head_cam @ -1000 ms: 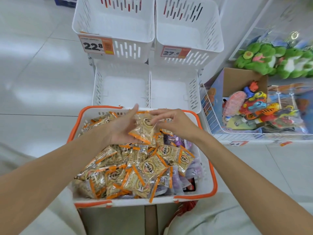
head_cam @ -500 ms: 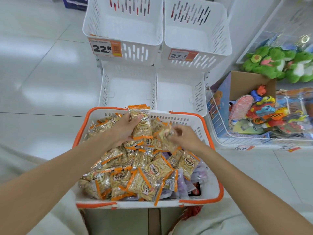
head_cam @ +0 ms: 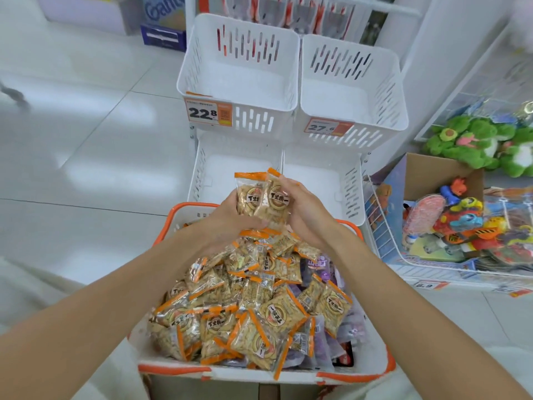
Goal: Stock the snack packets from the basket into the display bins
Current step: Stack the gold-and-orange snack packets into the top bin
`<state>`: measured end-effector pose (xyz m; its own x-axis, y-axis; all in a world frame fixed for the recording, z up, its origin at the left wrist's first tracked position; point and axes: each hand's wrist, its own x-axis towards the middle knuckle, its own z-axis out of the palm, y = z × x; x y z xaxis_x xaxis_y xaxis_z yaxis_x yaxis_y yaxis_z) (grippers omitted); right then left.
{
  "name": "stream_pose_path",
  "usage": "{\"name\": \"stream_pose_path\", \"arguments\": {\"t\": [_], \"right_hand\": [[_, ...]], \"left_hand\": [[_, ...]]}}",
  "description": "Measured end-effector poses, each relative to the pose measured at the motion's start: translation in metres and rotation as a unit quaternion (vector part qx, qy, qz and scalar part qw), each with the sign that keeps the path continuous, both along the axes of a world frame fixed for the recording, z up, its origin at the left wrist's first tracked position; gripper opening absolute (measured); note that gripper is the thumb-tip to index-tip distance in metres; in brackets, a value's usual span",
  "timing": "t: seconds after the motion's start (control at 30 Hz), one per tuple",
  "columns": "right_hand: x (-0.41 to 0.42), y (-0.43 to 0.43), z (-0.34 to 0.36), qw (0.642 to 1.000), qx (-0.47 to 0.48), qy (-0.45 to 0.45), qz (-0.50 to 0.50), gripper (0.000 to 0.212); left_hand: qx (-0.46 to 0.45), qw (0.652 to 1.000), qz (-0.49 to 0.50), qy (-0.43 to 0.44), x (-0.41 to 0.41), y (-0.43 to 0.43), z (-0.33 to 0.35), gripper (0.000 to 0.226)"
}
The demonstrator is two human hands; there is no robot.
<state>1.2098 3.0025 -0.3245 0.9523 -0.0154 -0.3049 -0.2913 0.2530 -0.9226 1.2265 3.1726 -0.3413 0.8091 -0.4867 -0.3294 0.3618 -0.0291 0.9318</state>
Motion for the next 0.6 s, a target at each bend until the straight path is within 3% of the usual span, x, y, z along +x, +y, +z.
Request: {"name": "stream_pose_path", "arguments": {"t": [0.07, 0.17, 0.3, 0.43, 0.6], "right_hand": [[0.007, 0.005, 0.003, 0.998, -0.048, -0.002, 0.036, 0.064], [0.013, 0.020, 0.006, 0.983, -0.166, -0.011, 0.075, 0.055], [0.029, 0.019, 0.023, 0.989, -0.130, -0.029, 0.070, 0.054], [0.054, 0.008, 0.058, 0.982, -0.119, -0.038, 0.144, 0.057], [0.096, 0.004, 0.099, 0.956, -0.121, -0.036, 0.264, 0.054]], "left_hand": [[0.014, 0.999, -0.031, -0.016, 0.001, 0.001, 0.003, 0.072], [0.062, 0.993, -0.063, -0.076, 0.002, 0.001, 0.003, 0.081], [0.103, 0.990, -0.015, -0.093, 0.017, 0.010, 0.020, 0.082], [0.109, 0.989, -0.024, -0.099, 0.046, 0.018, 0.048, 0.093], [0.041, 0.993, -0.073, -0.088, 0.089, 0.032, 0.079, 0.091]]}}
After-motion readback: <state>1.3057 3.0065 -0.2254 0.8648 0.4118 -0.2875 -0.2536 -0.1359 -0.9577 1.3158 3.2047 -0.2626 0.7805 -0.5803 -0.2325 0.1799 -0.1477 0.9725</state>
